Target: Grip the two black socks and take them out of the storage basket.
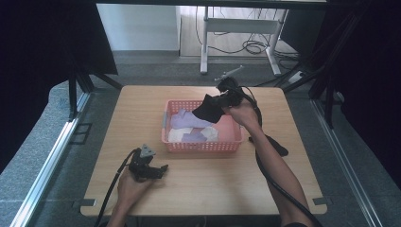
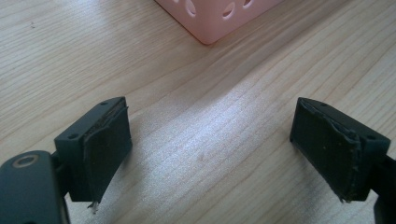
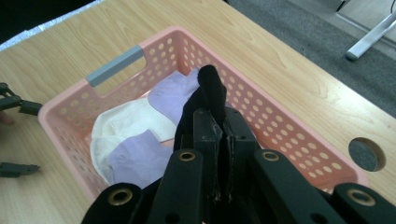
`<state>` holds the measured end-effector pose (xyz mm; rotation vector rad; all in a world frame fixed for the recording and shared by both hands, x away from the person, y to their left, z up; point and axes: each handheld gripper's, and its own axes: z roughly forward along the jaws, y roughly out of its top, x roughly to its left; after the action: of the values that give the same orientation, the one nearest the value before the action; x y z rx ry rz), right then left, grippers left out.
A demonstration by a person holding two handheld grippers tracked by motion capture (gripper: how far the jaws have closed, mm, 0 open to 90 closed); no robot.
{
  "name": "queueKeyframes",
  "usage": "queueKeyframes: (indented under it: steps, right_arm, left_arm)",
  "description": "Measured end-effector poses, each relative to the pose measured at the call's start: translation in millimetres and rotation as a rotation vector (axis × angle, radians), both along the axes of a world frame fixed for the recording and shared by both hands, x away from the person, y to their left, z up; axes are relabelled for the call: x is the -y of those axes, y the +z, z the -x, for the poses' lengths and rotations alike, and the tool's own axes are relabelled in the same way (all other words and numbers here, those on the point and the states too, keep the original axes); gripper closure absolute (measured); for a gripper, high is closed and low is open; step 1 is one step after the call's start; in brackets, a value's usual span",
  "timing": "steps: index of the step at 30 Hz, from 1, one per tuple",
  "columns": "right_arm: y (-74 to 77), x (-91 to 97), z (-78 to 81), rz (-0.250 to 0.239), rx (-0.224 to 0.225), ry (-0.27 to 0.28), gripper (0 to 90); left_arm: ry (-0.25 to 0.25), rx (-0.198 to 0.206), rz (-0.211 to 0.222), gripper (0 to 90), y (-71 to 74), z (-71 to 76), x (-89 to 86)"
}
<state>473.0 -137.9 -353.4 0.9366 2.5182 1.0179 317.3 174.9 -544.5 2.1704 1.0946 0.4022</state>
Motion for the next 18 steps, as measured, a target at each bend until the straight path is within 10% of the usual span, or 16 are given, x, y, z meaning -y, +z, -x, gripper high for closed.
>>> queueKeyframes:
  steps: [18]
  right_arm:
    - [34.3,31.5,17.9,-0.033,0.059,-0.034,85.6]
  left_arm:
    - [-0.001,-0.001,0.000,12.2,0.0,0.0,0.0]
